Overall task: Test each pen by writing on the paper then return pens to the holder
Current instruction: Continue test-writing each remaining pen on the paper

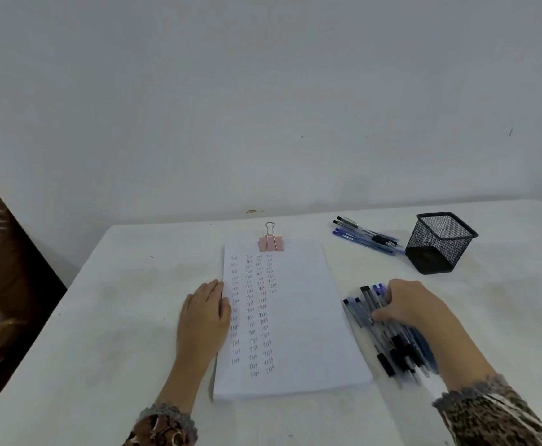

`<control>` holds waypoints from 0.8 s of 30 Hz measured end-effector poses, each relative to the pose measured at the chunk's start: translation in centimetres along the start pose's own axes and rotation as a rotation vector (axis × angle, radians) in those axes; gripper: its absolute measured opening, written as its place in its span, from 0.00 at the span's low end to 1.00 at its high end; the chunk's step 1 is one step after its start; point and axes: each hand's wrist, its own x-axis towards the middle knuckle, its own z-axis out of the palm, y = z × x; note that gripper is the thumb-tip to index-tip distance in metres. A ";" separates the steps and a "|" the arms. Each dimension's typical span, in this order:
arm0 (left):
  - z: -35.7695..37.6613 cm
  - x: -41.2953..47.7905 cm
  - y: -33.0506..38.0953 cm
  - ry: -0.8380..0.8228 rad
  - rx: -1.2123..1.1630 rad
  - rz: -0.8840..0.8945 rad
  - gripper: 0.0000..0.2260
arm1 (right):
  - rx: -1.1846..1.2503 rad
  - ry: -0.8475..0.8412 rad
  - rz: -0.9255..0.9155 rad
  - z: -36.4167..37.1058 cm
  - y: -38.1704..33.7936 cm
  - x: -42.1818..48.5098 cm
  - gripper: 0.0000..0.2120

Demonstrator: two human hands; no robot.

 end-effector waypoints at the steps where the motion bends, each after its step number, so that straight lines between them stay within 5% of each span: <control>1: 0.0 0.0 0.0 -0.001 0.001 0.000 0.19 | 0.012 0.002 0.001 -0.3 -0.1 -0.1 0.15; 5: 0.0 -0.1 0.0 0.004 0.010 0.006 0.26 | -0.004 0.064 -0.026 -3.1 -0.9 0.6 0.18; 10: 0.0 0.0 0.0 0.000 0.022 0.002 0.28 | -0.015 0.167 -0.122 -5.7 -3.0 5.8 0.11; 16: 0.0 0.0 -0.1 -0.012 0.017 -0.003 0.20 | -0.169 0.246 -0.195 -2.2 -1.6 11.4 0.25; 24: 0.0 0.0 -0.1 -0.015 0.010 -0.006 0.19 | -0.359 0.399 -0.178 -1.2 -1.6 12.4 0.12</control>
